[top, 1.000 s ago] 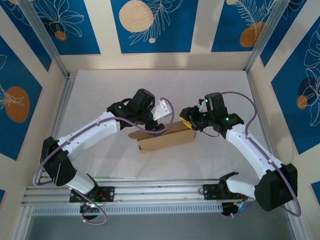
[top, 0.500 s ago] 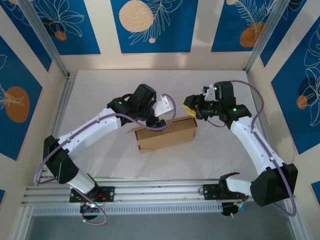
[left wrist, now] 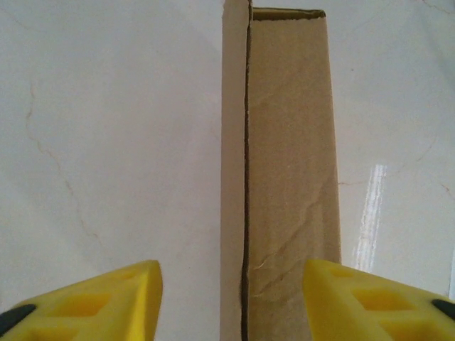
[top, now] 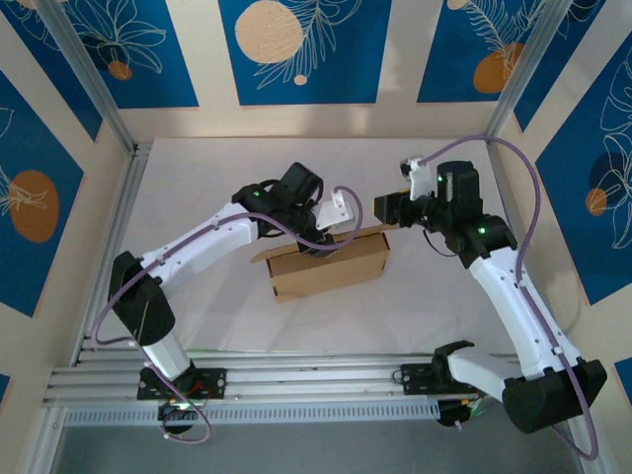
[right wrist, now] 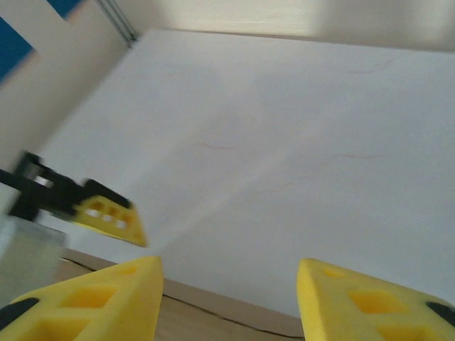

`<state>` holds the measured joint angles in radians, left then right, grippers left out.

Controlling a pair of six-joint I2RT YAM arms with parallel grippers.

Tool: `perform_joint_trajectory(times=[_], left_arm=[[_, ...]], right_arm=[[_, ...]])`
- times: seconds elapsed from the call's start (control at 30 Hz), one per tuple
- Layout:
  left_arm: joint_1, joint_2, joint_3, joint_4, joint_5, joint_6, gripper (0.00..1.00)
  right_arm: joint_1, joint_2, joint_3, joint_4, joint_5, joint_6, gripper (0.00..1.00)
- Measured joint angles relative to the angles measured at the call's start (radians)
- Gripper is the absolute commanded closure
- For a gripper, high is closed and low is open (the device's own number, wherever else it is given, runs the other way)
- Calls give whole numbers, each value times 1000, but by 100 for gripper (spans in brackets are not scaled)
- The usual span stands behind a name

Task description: Fold the paper box

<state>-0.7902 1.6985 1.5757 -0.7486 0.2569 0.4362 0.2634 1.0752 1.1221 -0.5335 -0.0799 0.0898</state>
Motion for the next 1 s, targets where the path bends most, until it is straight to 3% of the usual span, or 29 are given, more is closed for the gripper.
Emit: perform_joint_trajectory(times=[0.17,0.37,0.6,1.0], left_arm=[[0,6,0,4,16,10,72],[0,6,0,8,20,27,88],[0,2,-19,47,20,35,90],[0,-6,-33,70,20,35,90]], right_arm=[[-70,2,-103,57,14,-216,44],[-197,2,-123,94,-201,-435,44],[-232,69,-77,19,-370,-637,43],[-225,98,-124,-66,-342,-776,43]])
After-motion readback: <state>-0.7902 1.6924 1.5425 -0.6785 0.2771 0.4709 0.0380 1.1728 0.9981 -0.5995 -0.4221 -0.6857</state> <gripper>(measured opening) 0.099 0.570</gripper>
